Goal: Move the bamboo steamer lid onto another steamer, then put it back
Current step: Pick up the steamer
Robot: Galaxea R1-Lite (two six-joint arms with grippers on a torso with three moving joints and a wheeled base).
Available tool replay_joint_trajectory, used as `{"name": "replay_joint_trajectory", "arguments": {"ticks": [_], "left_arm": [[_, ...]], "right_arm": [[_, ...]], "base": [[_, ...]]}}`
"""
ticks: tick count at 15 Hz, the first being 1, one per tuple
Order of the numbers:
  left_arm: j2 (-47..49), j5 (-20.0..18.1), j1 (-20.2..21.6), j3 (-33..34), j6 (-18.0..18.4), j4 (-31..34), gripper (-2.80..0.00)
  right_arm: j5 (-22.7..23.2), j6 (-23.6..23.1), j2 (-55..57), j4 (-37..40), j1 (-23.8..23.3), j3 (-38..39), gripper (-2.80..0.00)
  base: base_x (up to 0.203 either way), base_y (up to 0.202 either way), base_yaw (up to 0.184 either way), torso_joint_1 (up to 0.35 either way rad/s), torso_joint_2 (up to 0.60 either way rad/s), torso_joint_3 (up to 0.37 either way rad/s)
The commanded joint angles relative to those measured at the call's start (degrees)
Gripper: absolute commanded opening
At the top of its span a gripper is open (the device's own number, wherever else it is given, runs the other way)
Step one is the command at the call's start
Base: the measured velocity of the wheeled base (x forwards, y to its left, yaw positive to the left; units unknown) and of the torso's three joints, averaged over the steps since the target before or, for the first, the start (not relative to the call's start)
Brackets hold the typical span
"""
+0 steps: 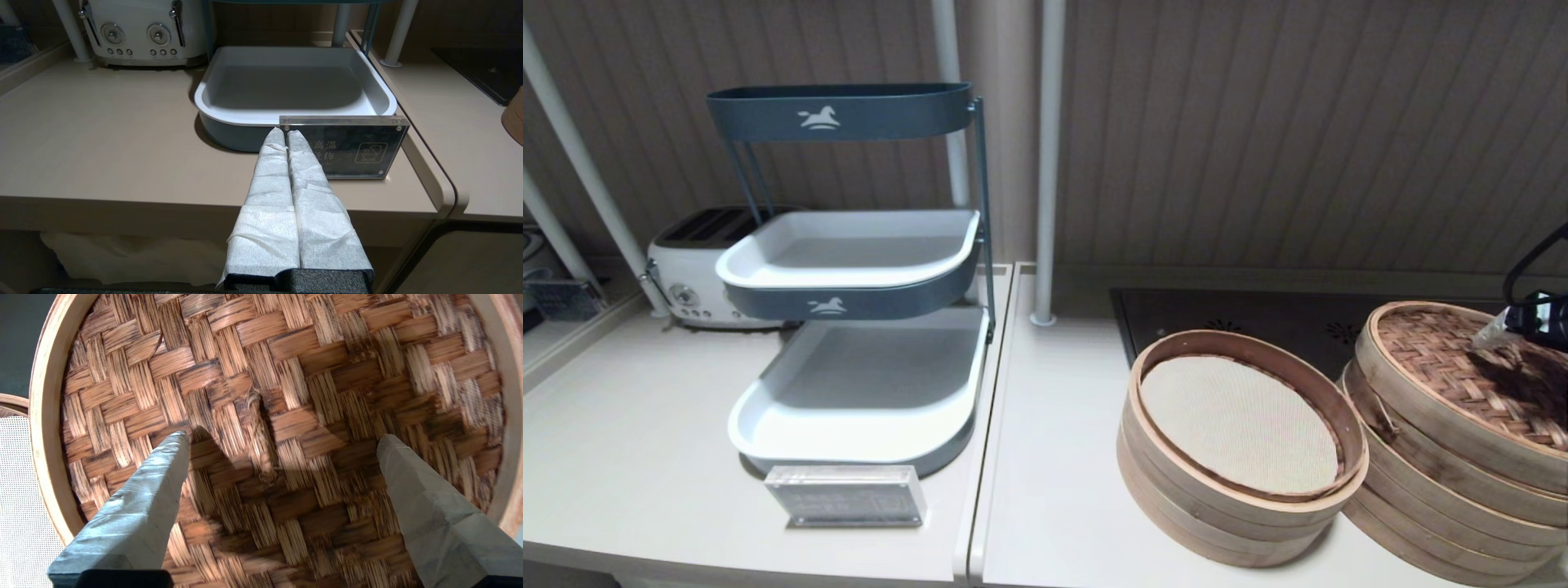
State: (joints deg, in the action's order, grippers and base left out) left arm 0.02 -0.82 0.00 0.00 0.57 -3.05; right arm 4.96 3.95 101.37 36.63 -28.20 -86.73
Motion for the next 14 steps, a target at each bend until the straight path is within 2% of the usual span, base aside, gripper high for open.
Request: {"name": "replay_joint_trajectory", "arguments": {"ticks": [1, 5, 14], "left_arm": [[-0.2, 0.0, 0.0, 1.6, 0.0, 0.0, -2.8], [-0.2, 0.0, 0.0, 1.6, 0.0, 0.0, -2.8], [-0.1, 0.0, 0.0, 1.6, 0.0, 0.0, -2.8]], "right_arm": [[0.0, 0.0, 0.3, 0.2, 0.0, -0.1, 0.0], [0.0, -1.7, 0.1, 0.2, 0.1, -0.3, 0.0], [0.0, -2.0, 1.1, 0.2, 0.2, -0.3, 0.0]], "base": [[0.0, 0.0, 0.0, 0.0, 0.0, 0.0], [0.0, 0.0, 0.0, 0.0, 0.0, 0.0], [0.0, 0.0, 0.0, 0.0, 0.0, 0.0]]}}
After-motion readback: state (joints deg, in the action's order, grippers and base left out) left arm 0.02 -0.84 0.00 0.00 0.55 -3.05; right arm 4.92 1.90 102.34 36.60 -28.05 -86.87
